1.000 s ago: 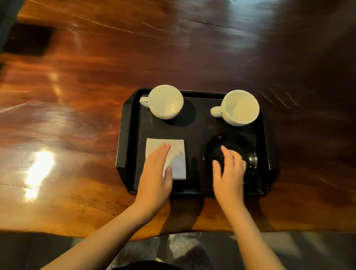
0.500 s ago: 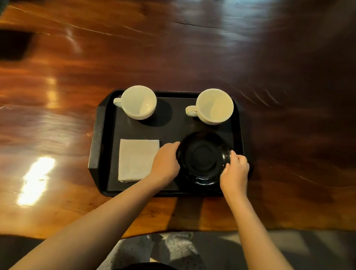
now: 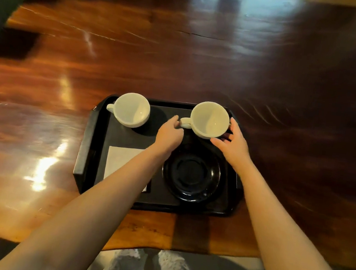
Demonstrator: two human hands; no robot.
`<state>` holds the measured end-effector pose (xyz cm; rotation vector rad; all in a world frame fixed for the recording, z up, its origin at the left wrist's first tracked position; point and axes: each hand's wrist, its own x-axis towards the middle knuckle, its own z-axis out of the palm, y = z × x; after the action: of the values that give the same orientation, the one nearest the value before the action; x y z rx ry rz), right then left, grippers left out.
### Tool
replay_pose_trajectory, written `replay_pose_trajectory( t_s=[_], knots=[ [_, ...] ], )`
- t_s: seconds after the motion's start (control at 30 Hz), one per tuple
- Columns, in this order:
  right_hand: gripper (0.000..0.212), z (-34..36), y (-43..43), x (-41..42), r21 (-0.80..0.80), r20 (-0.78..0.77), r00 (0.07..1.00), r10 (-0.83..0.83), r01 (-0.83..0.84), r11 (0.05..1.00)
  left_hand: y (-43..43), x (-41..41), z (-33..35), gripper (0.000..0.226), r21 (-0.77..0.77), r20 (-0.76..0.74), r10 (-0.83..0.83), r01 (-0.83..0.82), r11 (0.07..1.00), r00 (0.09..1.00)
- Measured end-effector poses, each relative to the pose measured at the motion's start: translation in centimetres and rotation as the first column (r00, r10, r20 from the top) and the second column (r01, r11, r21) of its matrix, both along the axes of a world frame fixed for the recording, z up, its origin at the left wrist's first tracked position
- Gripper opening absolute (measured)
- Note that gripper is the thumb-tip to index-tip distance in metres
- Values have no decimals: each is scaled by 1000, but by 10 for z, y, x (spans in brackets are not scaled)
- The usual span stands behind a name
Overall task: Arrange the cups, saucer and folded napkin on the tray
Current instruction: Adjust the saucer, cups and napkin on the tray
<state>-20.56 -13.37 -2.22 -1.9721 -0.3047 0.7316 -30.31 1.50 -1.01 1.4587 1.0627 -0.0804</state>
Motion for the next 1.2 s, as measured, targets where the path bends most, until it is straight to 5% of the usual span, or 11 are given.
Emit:
replay_pose_trajectory(
  t_s=[0.13,0.63,0.8,0.9,1.2],
  knots=[
    [74,-8,6,6,40,57,997,42,-44,998,3,3,-6,31,97,15,0,-1,995,1000],
    [82,-13,32,-1,-27,71,996,62,-61,998,23,-2,-5,49,111,29,131,-133,985,991],
    [36,-6,-8,-20,-241,164,981,107,-65,968,-7,-51,-1,47,332,-96,-136,161,929,986],
    [26,-11,-26,-35,-256,144,985,93,-54,965,-24,-73,-11,46,376,-176,-231,283,883,957],
    [23,-15,-22,-40,-241,95,995,-30,52,969,-27,-75,-16,45,331,-132,-133,170,928,982]
  ],
)
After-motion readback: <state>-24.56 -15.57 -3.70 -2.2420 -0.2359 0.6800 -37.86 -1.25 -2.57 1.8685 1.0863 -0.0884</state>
